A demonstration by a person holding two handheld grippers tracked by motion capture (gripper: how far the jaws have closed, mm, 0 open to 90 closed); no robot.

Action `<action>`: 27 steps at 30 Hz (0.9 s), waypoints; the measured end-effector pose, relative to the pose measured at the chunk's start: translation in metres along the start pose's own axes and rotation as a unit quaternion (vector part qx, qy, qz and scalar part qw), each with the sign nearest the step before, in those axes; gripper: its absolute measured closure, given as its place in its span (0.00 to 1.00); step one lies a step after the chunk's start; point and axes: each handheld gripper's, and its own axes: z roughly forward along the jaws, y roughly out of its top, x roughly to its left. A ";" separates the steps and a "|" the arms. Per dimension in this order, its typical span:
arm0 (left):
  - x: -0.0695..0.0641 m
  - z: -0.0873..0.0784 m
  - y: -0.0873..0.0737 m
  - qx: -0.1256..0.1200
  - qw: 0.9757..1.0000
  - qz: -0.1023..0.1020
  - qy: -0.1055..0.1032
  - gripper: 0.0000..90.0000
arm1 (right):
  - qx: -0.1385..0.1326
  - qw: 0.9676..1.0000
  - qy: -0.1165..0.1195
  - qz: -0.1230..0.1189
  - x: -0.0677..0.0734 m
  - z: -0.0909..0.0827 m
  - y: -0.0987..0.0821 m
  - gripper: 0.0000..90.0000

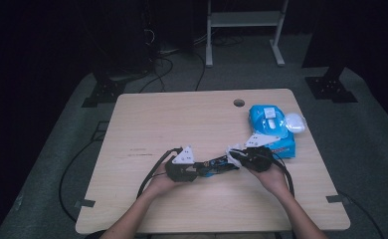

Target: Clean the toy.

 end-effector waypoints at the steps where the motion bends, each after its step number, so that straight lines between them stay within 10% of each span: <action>1: -0.001 0.000 0.000 0.002 1.000 0.006 0.003 0.77 | -0.001 1.000 0.000 0.005 0.000 -0.001 -0.001 0.93; 9: 0.001 0.001 0.001 0.000 1.000 0.005 0.003 0.77 | -0.007 0.997 0.074 -0.001 0.031 0.023 0.011 0.93; 12: 0.003 -0.002 -0.001 0.002 1.000 0.005 0.006 0.77 | -0.004 0.997 0.069 -0.027 0.038 0.027 0.016 0.93; 27: 0.003 -0.003 -0.001 0.003 1.000 0.007 0.009 0.77 | -0.017 0.998 0.004 0.059 -0.024 -0.016 -0.013 0.93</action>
